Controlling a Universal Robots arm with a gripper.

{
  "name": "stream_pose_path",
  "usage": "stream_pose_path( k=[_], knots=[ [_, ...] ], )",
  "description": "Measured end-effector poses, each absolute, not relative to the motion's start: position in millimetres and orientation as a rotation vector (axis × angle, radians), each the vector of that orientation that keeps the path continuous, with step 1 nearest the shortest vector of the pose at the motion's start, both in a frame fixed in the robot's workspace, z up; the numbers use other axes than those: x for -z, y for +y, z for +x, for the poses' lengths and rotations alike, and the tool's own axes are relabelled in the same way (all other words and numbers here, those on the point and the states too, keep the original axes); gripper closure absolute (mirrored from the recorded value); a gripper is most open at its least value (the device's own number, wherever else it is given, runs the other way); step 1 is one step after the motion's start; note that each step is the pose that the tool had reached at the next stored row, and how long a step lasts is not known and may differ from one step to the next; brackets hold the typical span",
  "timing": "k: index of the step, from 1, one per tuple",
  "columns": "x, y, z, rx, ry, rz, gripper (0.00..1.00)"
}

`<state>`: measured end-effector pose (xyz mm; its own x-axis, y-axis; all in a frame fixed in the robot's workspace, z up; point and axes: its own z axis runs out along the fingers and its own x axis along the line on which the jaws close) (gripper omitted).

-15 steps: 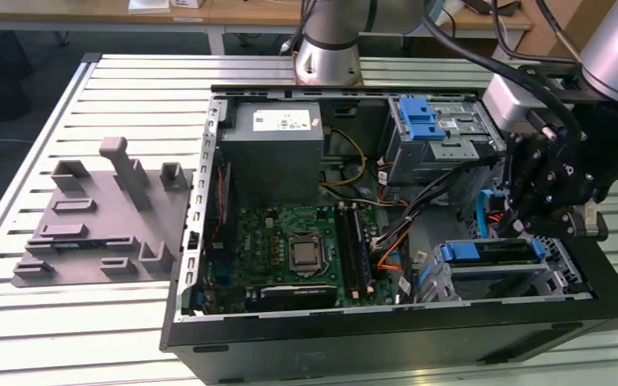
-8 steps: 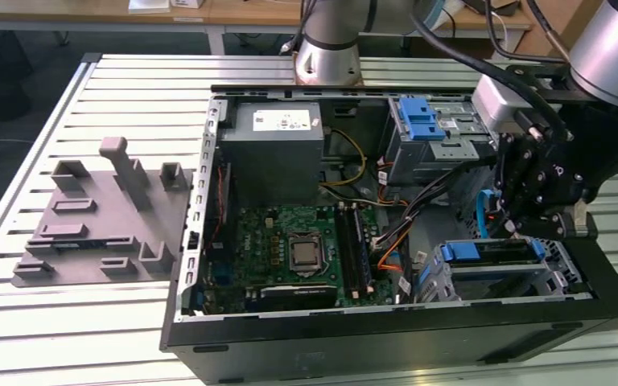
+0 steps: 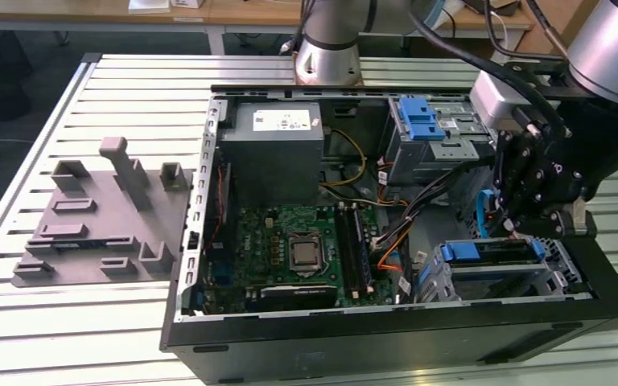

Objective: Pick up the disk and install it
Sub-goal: 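Insert the second disk wire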

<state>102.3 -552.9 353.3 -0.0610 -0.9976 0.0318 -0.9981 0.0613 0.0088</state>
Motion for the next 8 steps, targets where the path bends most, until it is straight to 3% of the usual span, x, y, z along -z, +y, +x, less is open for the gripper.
stream_pose_path(
  k=[8],
  knots=[
    [-365,-553,100,-0.025,-2.267,2.133,0.89]
  ],
)
